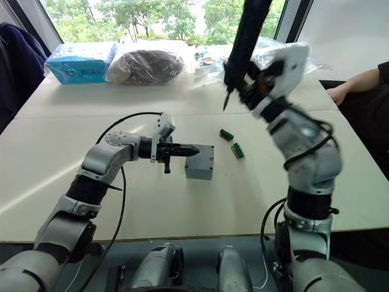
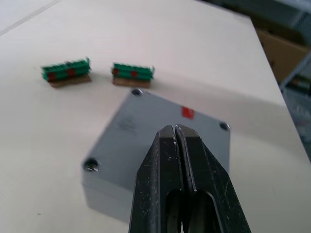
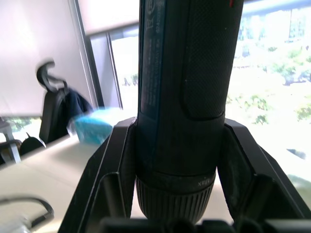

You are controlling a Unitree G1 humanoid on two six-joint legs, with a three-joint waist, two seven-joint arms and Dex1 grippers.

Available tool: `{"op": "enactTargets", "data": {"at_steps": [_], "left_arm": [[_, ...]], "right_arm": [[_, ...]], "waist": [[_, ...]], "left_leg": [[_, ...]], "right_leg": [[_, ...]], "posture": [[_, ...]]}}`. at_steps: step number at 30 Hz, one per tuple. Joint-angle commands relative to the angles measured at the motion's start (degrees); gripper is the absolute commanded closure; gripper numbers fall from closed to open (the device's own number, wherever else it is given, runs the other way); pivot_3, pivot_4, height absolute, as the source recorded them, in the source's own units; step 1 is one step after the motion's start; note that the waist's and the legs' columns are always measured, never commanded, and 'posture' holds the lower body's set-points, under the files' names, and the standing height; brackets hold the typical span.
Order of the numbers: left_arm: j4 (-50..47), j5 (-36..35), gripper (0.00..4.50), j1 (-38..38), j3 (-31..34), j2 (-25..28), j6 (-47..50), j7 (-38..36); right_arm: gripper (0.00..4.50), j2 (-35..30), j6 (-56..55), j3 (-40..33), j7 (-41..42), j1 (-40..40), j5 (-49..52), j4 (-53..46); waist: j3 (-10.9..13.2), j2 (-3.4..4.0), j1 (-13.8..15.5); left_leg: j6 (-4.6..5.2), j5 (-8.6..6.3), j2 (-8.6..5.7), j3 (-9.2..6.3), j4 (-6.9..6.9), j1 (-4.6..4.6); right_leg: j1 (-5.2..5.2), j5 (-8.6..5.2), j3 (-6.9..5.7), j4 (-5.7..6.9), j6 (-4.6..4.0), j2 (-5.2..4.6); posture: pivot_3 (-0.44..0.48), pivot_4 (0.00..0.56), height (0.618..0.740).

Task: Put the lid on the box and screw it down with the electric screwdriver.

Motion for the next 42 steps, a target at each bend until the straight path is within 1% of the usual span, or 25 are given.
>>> {"op": "enactTargets", "data": {"at_steps": [1, 3, 4, 7, 9, 12, 14, 17, 20, 27, 29, 32, 33, 34, 35, 37, 38, 40, 42], "left_arm": [[-7.1, -3.2, 4.5, -0.5, 1.7, 3.0, 2.6, -1.8], [-11.4, -4.0, 4.5, 0.0, 0.7, 5.8, 4.1, -4.0], [-13.3, -4.2, 4.5, 0.2, 0.0, 7.3, 4.4, -5.1], [-17.9, -4.3, 4.5, 1.2, -2.2, 10.9, 4.4, -7.8], [-20.0, -4.2, 4.5, 1.8, -3.3, 12.7, 4.2, -9.2], [-22.2, -4.4, 4.5, 2.6, -4.4, 14.2, 4.3, -10.2], [-23.6, -4.3, 4.5, 3.8, -5.1, 15.1, 4.0, -10.7], [-24.7, -4.2, 4.5, 5.3, -5.1, 14.9, 4.3, -9.1], [-25.9, -4.5, 4.5, 6.8, -4.6, 14.5, 5.1, -7.1], [-29.2, -5.9, 4.5, 11.1, -3.5, 15.4, 7.0, -4.1], [-29.5, -6.3, 4.5, 11.8, -3.1, 15.6, 7.3, -3.4], [-29.0, -6.7, 4.5, 12.2, -2.2, 16.3, 7.2, -2.8], [-28.8, -6.9, 4.5, 12.3, -1.8, 16.6, 7.2, -2.8], [-28.4, -7.7, 4.5, 12.4, -0.3, 17.2, 8.1, -2.6], [-28.1, -8.6, 4.5, 12.7, 1.4, 17.9, 9.0, -2.3], [-28.4, -10.9, 4.5, 14.3, 5.3, 19.9, 11.4, -1.7], [-28.8, -11.6, 4.5, 15.5, 7.0, 21.1, 12.3, -1.4], [-30.3, -13.3, 4.5, 18.7, 9.8, 23.1, 14.2, -0.4], [-32.1, -15.4, 4.5, 22.2, 12.3, 24.5, 16.1, 0.0]], "right_arm": [[2.72, -9.1, 20.2, -7.4, -3.5, -2.2, 11.2, 5.3], [2.72, -15.7, 29.9, -7.4, -3.2, -1.6, 11.7, 9.6], [2.72, -18.6, 33.6, -6.2, -2.8, -0.9, 10.8, 11.3], [2.72, -24.8, 44.0, -3.2, -0.9, 1.4, 10.3, 17.2], [2.72, -27.8, 45.9, -0.6, 0.7, 3.1, 11.3, 21.5], [2.72, -30.9, 45.9, 3.6, 2.7, 3.8, 11.7, 27.1], [2.72, -32.0, 45.9, 7.9, 5.1, 2.7, 8.8, 33.1], [2.72, -31.3, 45.1, 13.2, 7.8, -0.8, 3.9, 39.7], [2.72, -30.9, 42.5, 18.1, 11.4, -3.7, 0.2, 43.5], [2.72, -29.8, 37.0, 28.4, 20.9, -8.8, -8.0, 50.2], [1.72, -29.7, 35.9, 30.6, 23.1, -9.8, -10.2, 51.5], [0.94, -29.9, 34.5, 32.8, 26.5, -10.8, -12.8, 52.7], [0.48, -30.0, 33.9, 33.3, 27.3, -11.1, -13.7, 53.0], [0.18, -30.5, 31.6, 33.5, 28.3, -11.2, -14.9, 52.6], [0.02, -31.7, 28.8, 34.0, 29.5, -11.0, -16.3, 51.0], [0.02, -33.9, 24.7, 31.8, 32.3, -9.9, -16.2, 44.9], [0.02, -35.2, 24.3, 29.6, 34.2, -8.8, -14.5, 40.2], [0.02, -36.6, 23.2, 23.0, 36.9, -4.1, -10.0, 29.4], [0.02, -36.2, 22.6, 15.5, 37.8, 2.3, -5.6, 18.6]], "waist": [[0.0, 0.0, -0.1], [0.0, -0.06, -0.1], [0.0, -0.03, -0.1], [0.1, 0.09, -0.1], [0.1, 0.12, -0.2], [0.2, 0.18, -0.6], [0.2, 0.19, -1.1], [0.2, 0.19, -1.4], [0.2, 0.2, -1.4], [0.2, 0.2, -1.3], [0.2, 0.17, -1.3], [0.2, 0.16, -1.3], [0.2, 0.16, -1.3], [0.2, 0.16, -1.3], [0.2, 0.16, -1.3], [0.2, 0.22, -1.2], [0.2, 0.24, -1.3], [0.3, 0.26, -1.3], [0.3, 0.2, -1.3]], "left_leg": [[0.0, 0.0, 0.0, 0.04, -0.01, -0.01], [0.01, 0.0, -0.04, 0.12, 0.0, -0.02], [0.01, 0.0, -0.04, 0.13, 0.01, -0.02], [0.01, -0.01, -0.06, 0.19, 0.01, 0.0], [0.02, -0.01, -0.06, 0.21, -0.05, 0.0], [0.02, -0.01, -0.03, 0.23, -0.07, -0.01], [0.02, -0.01, -0.03, 0.27, -0.06, -0.01], [0.03, -0.01, -0.03, 0.31, -0.06, 0.01], [0.03, -0.01, -0.02, 0.3, -0.06, 0.0], [0.03, -0.01, 0.0, 0.29, -0.06, -0.01], [0.03, -0.01, 0.0, 0.27, -0.04, -0.01], [0.02, -0.01, -0.01, 0.27, 0.0, 0.0], [0.02, -0.01, -0.01, 0.27, 0.01, 0.0], [0.02, -0.01, -0.01, 0.27, 0.01, 0.0], [0.02, -0.01, -0.01, 0.26, 0.01, 0.01], [0.02, -0.01, -0.01, 0.25, 0.01, 0.0], [0.02, -0.01, -0.01, 0.25, 0.01, -0.02], [0.02, -0.01, 0.0, 0.24, -0.02, -0.02], [0.02, -0.01, 0.03, 0.17, -0.06, -0.01]], "right_leg": [[0.01, 0.0, 0.0, -0.01, 0.0, -0.01], [0.03, 0.0, 0.01, -0.08, 0.0, -0.08], [0.05, 0.0, 0.01, -0.17, -0.01, -0.1], [0.04, -0.1, 0.06, -0.2, -0.22, -0.15], [0.02, -0.11, 0.08, -0.24, -0.23, -0.14], [0.0, -0.1, 0.08, -0.29, -0.22, -0.09], [0.0, -0.1, 0.1, -0.29, -0.21, -0.08], [0.0, -0.07, 0.13, -0.31, -0.15, -0.04], [-0.03, 0.01, 0.14, -0.3, 0.01, 0.01], [-0.05, 0.0, 0.13, -0.29, 0.04, 0.06], [-0.03, 0.0, 0.13, -0.28, 0.03, 0.07], [0.01, 0.0, 0.13, -0.29, 0.03, 0.06], [0.02, 0.0, 0.13, -0.29, 0.03, 0.06], [0.02, 0.01, 0.13, -0.29, 0.03, 0.06], [0.02, 0.0, 0.13, -0.27, 0.03, 0.07], [0.0, 0.01, 0.12, -0.25, 0.04, 0.07], [-0.04, 0.0, 0.13, -0.22, 0.04, 0.06], [-0.07, -0.08, 0.13, -0.16, 0.15, 0.05], [-0.08, -0.14, 0.12, -0.14, 0.22, 0.08]], "posture": [[0.0, 0.15, 0.74], [0.0, 0.15, 0.74], [0.0, 0.15, 0.74], [0.0, 0.15, 0.74], [0.0, 0.15, 0.74], [0.0, 0.15, 0.74], [0.0, 0.15, 0.74], [0.0, 0.15, 0.74], [0.0, 0.15, 0.74], [0.0, 0.15, 0.74], [0.0, 0.15, 0.74], [0.0, 0.15, 0.74], [0.0, 0.15, 0.74], [0.0, 0.15, 0.74], [0.0, 0.15, 0.74], [0.0, 0.15, 0.74], [0.0, 0.15, 0.74], [0.0, 0.15, 0.74], [0.0, 0.15, 0.74]]}}
